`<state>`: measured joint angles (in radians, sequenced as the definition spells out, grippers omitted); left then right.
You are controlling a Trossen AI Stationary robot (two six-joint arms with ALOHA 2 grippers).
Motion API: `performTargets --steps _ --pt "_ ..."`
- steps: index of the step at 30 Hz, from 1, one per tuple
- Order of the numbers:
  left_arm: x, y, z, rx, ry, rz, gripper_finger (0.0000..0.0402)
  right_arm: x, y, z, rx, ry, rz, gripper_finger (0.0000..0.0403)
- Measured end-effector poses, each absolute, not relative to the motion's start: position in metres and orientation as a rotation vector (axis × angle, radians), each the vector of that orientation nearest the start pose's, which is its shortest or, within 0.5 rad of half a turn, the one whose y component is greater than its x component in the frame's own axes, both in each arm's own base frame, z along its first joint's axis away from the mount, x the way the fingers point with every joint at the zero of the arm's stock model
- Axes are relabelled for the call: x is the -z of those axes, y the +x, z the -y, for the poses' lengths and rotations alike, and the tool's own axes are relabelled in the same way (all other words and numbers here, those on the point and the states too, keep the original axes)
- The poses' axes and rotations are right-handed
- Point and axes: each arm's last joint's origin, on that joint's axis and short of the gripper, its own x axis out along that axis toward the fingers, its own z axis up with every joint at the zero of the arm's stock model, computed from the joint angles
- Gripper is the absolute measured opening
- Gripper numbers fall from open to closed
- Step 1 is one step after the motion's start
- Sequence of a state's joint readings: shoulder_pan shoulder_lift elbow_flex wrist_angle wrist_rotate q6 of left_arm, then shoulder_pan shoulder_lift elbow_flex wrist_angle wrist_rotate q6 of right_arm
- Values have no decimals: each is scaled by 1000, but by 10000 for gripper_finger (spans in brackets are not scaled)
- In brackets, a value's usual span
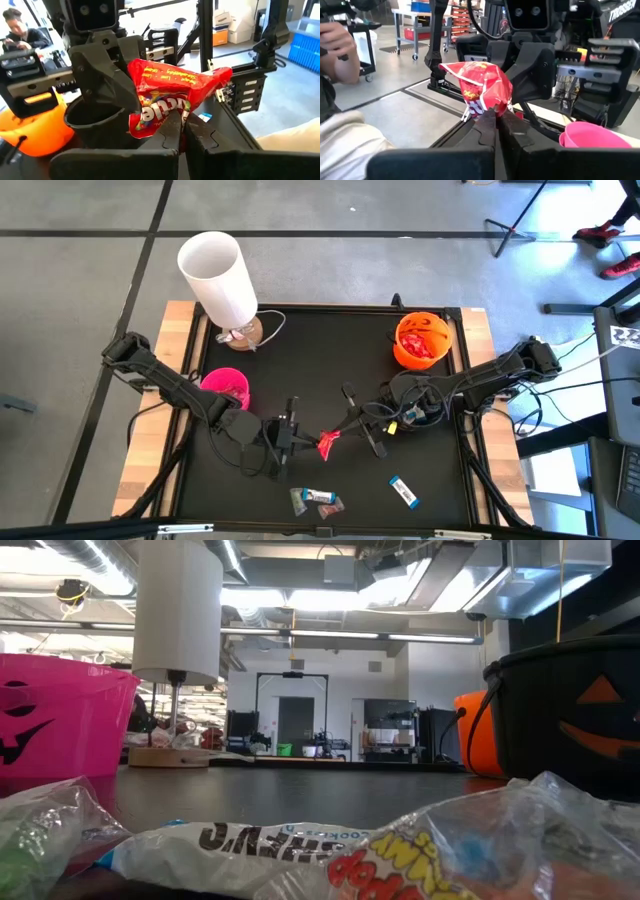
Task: Sort candy
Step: Put the red candy into the orange bucket
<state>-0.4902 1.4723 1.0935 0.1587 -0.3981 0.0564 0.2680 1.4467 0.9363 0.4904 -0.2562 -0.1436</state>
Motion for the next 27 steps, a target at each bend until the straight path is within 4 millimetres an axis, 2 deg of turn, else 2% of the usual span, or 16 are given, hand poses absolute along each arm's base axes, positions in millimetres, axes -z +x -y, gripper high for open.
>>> performTargets --steps 3,7,13,17,22,27 --pt "-314 298 150 103 204 -187 8 -296 313 -93 -510 -119 11 16" --pt "-320 292 152 73 244 -166 36 -296 313 -92 -487 -118 4 3" --pt "-329 280 155 -7 301 -148 118 -296 313 -91 -437 -109 -5 1" --pt "-334 270 160 -88 340 -144 171 -300 309 -87 -338 -113 -26 1" --pt "-342 252 167 -254 378 -142 211 -319 287 -70 -114 -98 -79 0" --pt "-343 245 171 -330 375 -144 223 -341 243 -28 257 5 -170 0"
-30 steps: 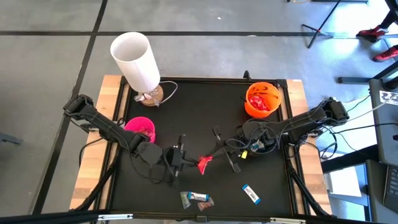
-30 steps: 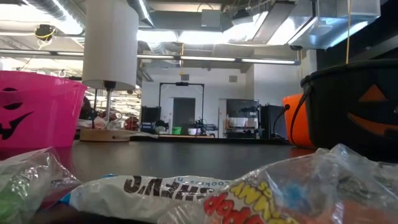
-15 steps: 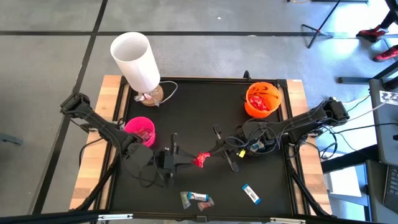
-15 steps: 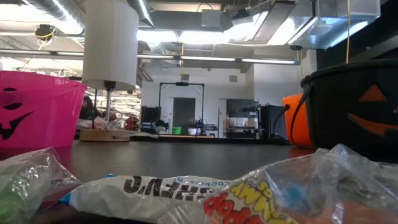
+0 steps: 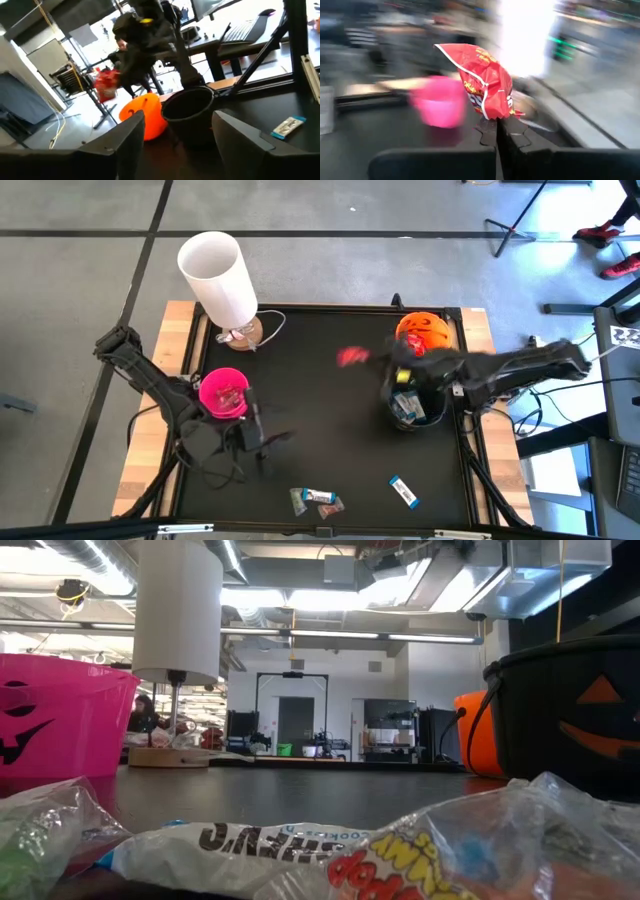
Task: Sort candy
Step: Put the red candy into the orange bucket
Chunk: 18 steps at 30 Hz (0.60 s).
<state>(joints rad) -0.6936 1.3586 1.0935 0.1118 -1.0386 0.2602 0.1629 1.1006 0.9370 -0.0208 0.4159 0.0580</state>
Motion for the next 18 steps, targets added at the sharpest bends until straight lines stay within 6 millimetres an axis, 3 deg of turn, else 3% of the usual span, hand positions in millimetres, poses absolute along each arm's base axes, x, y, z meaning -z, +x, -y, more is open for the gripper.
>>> performTargets --steps 5,7,13,18 --pt "-339 244 172 -326 328 -160 221 -339 178 16 752 78 -351 0" --pt "-337 244 171 -329 327 -171 221 -334 157 29 866 139 -409 1" --pt "-336 250 164 -334 271 -173 221 -333 119 44 915 309 -452 20" --pt "-336 250 165 -299 231 -169 220 -334 106 43 903 306 -468 83"
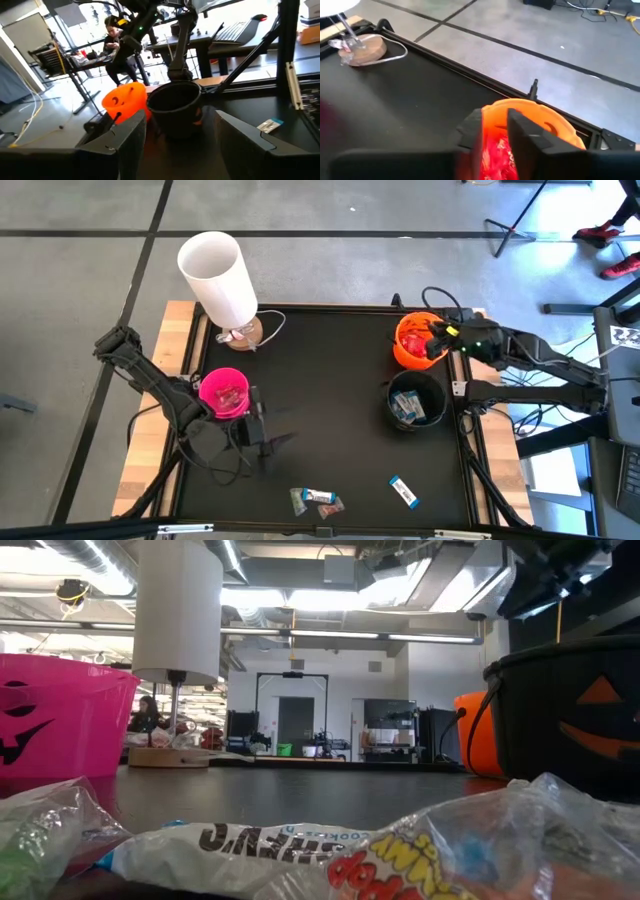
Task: Sort candy
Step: Put the red candy into the orange bucket, then put the green gummy into the pink bucket
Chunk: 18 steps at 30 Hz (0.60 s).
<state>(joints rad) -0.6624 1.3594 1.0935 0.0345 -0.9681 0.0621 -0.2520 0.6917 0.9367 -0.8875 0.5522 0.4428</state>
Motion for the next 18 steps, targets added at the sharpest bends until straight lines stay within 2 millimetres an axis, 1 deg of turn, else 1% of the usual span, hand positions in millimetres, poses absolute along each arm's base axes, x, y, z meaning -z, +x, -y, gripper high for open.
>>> performTargets --steps 3,5,8,11,13,15,18 --pt "-336 249 167 -281 219 -167 220 -338 106 42 872 308 -434 137" --pt "-336 248 169 -257 217 -166 220 -341 107 40 761 334 -413 167" --pt "-334 248 174 -183 215 -170 220 -353 114 35 518 407 -296 196" --pt "-328 250 181 -74 218 -189 220 -367 120 27 232 442 -201 203" --pt "-319 253 189 2 220 -224 220 -367 125 19 67 457 -214 201" --pt "-303 255 199 82 237 -298 220 -360 133 9 -12 466 -261 195" --pt "-273 259 212 168 255 -441 220 -347 144 -6 -22 451 -337 187"
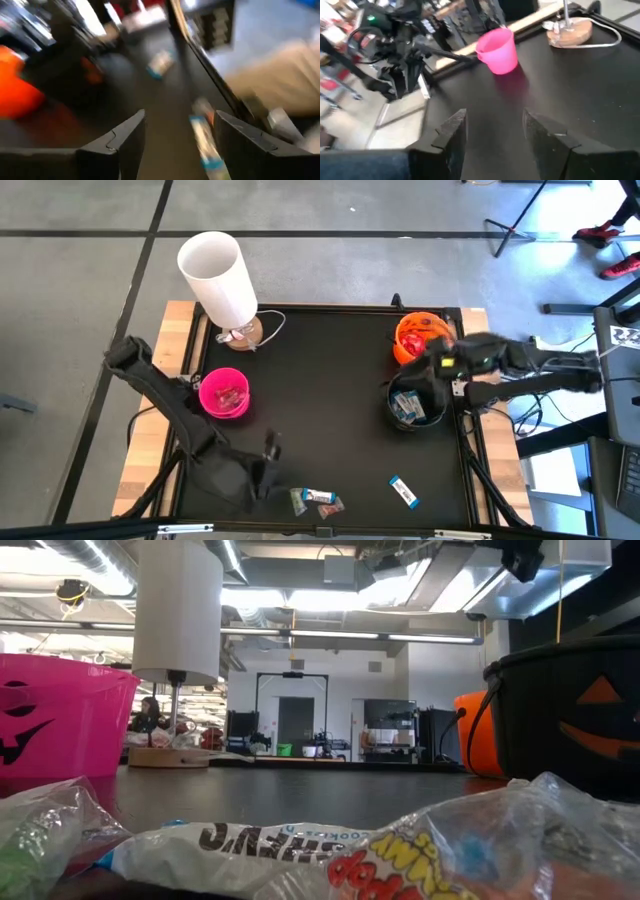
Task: Sort candy
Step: Put the green gummy into the pink bucket
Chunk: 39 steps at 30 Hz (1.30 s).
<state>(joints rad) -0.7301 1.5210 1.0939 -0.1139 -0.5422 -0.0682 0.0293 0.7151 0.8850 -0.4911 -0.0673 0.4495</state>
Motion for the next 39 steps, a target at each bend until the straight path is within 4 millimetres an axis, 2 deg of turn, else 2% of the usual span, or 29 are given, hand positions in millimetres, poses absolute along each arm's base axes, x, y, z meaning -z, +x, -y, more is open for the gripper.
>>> performTargets --steps 4,8,13,18,23,30,34,39 --pt "-234 268 226 290 233 -602 220 -341 157 -29 -6 404 -350 180" --pt "-203 275 236 397 207 -715 220 -340 172 -54 -62 342 -333 178" --pt "-174 285 238 457 182 -810 220 -352 183 -75 -94 283 -324 178" --pt "-158 294 233 473 214 -839 220 -360 189 -85 -115 243 -324 178" --pt "-139 301 231 487 276 -861 220 -364 191 -86 -124 242 -326 178" --pt "-117 306 234 502 279 -891 213 -363 191 -85 -112 239 -328 178" --pt "-116 306 234 488 286 -888 176 -363 191 -85 -112 239 -328 178" --pt "-117 307 232 471 328 -872 97 -363 191 -85 -112 239 -329 178"
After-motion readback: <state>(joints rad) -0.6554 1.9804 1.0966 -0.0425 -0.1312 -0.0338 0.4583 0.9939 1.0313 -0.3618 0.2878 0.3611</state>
